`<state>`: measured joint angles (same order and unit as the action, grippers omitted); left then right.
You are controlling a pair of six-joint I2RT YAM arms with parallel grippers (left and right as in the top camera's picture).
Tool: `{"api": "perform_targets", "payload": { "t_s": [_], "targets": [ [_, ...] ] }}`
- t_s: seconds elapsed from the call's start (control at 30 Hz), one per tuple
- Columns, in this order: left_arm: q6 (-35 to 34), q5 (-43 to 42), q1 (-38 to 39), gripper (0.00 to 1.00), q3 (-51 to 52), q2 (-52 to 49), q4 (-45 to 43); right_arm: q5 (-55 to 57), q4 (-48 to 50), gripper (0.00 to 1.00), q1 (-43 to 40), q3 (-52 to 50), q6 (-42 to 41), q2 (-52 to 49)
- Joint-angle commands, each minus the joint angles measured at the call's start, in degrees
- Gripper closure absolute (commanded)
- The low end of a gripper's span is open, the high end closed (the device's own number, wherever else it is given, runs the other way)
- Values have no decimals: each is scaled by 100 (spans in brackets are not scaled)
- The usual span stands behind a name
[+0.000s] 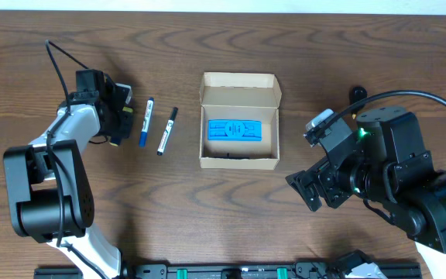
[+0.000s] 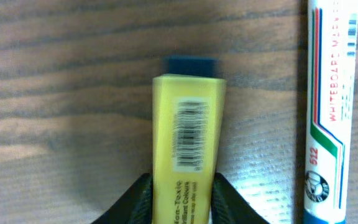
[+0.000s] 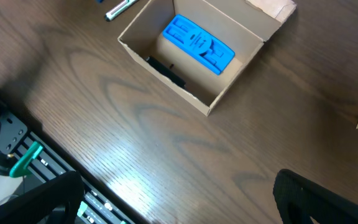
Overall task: Pack container
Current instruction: 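Reach the left gripper to the yellow highlighter and grasp it, then carry the yellow highlighter over the box with the left gripper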
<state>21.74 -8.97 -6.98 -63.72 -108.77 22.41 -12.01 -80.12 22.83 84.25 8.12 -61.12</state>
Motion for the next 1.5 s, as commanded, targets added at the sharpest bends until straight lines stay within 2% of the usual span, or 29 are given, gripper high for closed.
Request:
{"api": "perform_targets", "payload": {
  "t_s": [0.0, 0.2, 0.43, 0.6, 0.87, 1.0, 1.17, 1.47],
  "targets": [
    [-400, 37, -11, 76, -396, 162, 339, -24, -7, 1, -35, 50, -39, -2],
    [-658, 7, 33, 93, -1303, 782, 1530, -24, -7, 1, -35, 50, -37, -2],
    [-527, -767, 588, 94, -1908, 1810, 2284, -24, -7, 1, -35, 50, -37, -2],
    [341, -1104, 1665, 95, -1904, 2260, 2393, -24, -7, 1, -35, 50, -37, -2],
    [2780, -1093, 3480, 94, -1893, 1991, 2892, -24, -7, 1, -35, 50, -37, -2],
    [3324, -1097, 3963, 94, -1893, 1733, 2959, -24, -7, 1, -35, 50, -37, -2],
    [3950, -1067, 4194, 94, -1893, 1261, 2975, -24, -7, 1, -35, 50, -37, -2],
    [4002, -293, 4190, 94, -1893, 599, 2500, -24, -7, 1, -35, 50, -37, -2]
  ]
}}
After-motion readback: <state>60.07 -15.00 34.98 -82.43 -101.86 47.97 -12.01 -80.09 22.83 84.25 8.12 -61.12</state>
